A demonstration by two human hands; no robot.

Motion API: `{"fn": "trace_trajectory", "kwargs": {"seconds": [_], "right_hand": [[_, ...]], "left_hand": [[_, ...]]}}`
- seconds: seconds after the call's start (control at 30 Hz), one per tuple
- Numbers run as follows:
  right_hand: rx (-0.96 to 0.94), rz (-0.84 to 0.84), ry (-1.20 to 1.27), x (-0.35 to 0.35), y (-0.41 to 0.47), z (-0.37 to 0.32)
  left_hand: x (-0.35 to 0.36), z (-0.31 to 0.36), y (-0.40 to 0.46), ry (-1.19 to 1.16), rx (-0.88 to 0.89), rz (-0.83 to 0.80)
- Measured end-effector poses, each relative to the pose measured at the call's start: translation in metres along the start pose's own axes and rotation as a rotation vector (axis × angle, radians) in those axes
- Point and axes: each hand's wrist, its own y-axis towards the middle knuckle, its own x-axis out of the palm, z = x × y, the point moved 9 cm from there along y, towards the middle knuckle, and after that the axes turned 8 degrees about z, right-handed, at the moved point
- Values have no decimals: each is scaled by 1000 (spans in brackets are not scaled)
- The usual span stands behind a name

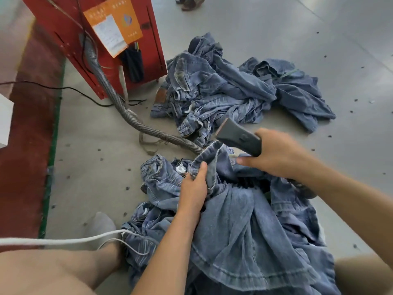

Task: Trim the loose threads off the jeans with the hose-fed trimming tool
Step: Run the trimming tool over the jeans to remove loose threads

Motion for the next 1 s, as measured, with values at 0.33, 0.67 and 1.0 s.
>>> {"fn": "trace_trajectory", "kwargs": {"seconds": [0.33, 0.67, 1.0], "right_hand": [[241, -3, 204, 25, 14, 1], [186, -191, 378, 25, 3, 25], [-107, -89, 126, -25, -6, 8]], "left_hand": [[10, 6, -23, -17, 113, -65], [38, -18, -25, -817, -356, -509], [42, 0, -43, -698, -230, -747]]}}
